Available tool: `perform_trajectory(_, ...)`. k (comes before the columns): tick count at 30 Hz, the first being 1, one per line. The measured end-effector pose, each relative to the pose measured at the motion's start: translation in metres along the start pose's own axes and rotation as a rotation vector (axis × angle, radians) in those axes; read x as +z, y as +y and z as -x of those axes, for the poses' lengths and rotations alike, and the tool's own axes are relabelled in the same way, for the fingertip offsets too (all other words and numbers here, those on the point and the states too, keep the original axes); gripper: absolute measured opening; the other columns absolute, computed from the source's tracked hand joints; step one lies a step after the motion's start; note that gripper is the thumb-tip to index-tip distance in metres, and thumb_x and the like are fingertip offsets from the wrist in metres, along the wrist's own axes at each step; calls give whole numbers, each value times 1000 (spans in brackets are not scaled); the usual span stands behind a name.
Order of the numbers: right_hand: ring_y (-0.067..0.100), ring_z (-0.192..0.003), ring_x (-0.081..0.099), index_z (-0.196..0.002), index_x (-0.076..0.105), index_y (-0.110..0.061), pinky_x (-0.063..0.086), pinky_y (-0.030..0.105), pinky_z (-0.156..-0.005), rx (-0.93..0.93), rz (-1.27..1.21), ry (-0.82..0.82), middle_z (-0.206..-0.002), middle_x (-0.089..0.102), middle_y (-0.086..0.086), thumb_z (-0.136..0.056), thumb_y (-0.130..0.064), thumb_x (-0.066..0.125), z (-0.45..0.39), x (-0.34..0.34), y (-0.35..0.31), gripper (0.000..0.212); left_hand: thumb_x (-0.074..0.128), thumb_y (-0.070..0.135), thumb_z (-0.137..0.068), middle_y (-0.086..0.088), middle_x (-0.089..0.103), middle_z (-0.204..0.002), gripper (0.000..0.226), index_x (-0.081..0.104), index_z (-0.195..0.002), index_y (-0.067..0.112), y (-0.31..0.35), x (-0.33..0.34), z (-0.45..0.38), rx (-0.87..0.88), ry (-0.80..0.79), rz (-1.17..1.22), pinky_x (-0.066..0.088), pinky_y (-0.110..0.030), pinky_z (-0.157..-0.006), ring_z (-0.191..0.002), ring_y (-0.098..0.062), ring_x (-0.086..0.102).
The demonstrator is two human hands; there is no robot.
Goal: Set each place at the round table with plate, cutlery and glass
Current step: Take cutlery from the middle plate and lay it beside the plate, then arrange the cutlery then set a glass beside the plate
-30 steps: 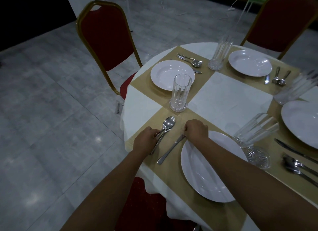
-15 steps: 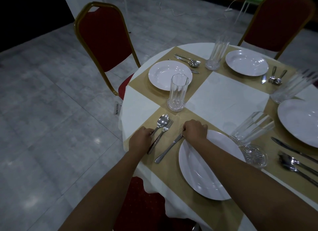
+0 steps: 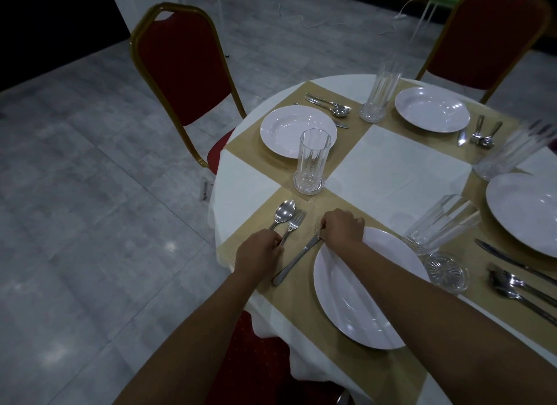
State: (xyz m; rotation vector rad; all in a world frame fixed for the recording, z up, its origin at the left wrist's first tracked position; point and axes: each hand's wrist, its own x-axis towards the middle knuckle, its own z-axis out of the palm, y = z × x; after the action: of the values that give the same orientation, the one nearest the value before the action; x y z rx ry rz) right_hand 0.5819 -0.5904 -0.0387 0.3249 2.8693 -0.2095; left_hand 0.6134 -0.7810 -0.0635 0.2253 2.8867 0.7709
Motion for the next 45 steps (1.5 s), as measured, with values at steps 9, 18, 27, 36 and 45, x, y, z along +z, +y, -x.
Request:
perform_trajectory(9,24,-113,51,-110,69,-24,33,39,-96,-7,1,16,-112,61,1,-90,-18,53,-1,2,1,26,62,25,-88,2,65,-97,15,69,-100,20,5,0,3,9,12,20,40,-25,-69,-90,-16,60)
perform_trajectory(18,24,-114,51,-109,70,-24,34,40,-96,-14,2,21,-113,61,0,-89,-24,60,-3,3,3,23,61,29,-89,1,64,-98,20,70,-104,20,1,0,1,-54,13,56,48,-31,-74,-92,-17,62)
perform_trajectory(27,24,-113,51,-109,70,-23,34,39,-95,-16,4,28,-111,61,1,-90,-20,56,0,4,3,24,51,22,-94,-2,59,-106,26,65,-116,19,-18,-2,-3,-127,95,19,45,-32,-76,-100,-19,56)
perform_trajectory(36,24,-114,50,-108,71,-23,33,39,-96,-31,-31,19,-112,62,1,-91,-23,54,4,2,5,24,48,18,-94,-2,58,-104,27,64,-116,19,-16,2,-2,-102,87,24,47,-34,-73,-98,-19,55)
perform_trajectory(45,26,-109,59,-110,71,-13,44,38,-95,-82,-459,408,-115,70,4,-91,-14,57,54,-4,38,24,53,12,-88,-10,62,-122,38,58,-125,7,17,25,60,34,298,-3,48,-41,-97,-113,-27,59)
